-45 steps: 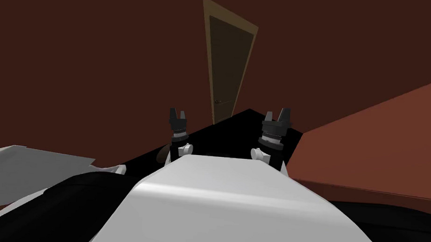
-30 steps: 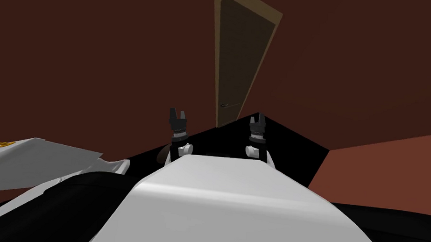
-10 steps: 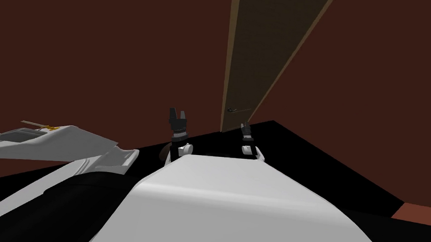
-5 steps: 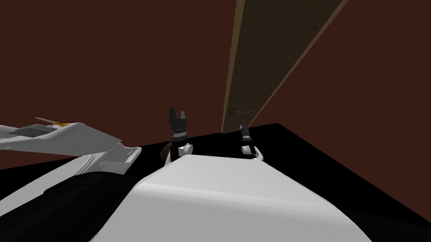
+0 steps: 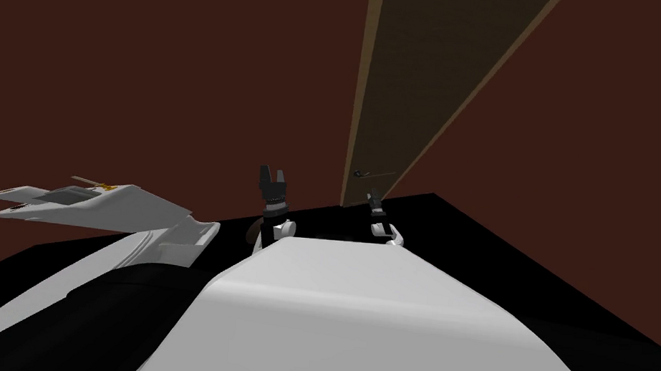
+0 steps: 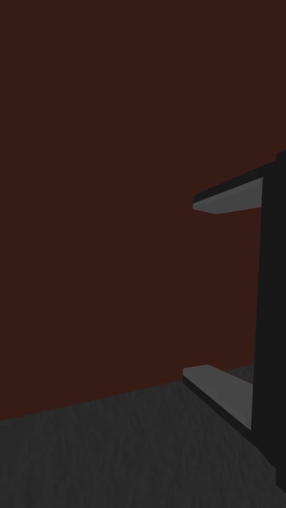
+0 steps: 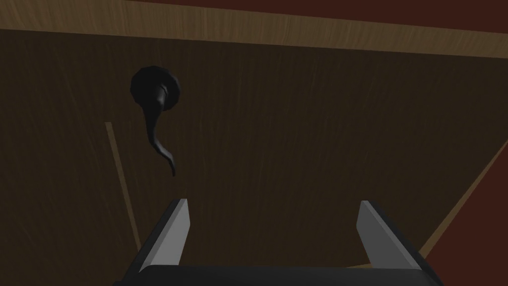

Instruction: Pull the door open

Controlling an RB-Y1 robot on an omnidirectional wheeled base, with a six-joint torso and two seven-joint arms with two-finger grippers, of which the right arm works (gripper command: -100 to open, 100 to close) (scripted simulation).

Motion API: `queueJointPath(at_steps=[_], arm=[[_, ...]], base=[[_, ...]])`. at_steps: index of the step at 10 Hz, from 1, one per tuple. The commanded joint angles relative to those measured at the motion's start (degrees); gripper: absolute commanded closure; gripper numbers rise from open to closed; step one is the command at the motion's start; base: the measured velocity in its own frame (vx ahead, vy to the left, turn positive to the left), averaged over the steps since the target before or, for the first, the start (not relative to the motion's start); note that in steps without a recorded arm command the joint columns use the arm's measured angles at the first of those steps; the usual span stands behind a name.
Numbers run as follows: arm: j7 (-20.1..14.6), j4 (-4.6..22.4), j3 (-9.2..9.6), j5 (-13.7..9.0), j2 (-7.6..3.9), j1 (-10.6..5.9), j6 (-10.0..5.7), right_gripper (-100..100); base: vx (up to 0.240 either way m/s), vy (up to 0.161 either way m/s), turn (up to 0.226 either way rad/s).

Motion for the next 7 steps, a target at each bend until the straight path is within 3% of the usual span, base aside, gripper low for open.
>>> queueJointPath(at_steps=[1,7], arm=[[-0.1,2.1,0.37,-0.2,-0.3,-0.73,-0.17,-100],[-0.9,9.8,1.46,-1.2,-1.95,-3.76,-0.84,-100]], base=[[0.109,-0.04,0.092],[0.086,-0.042,0.08]])
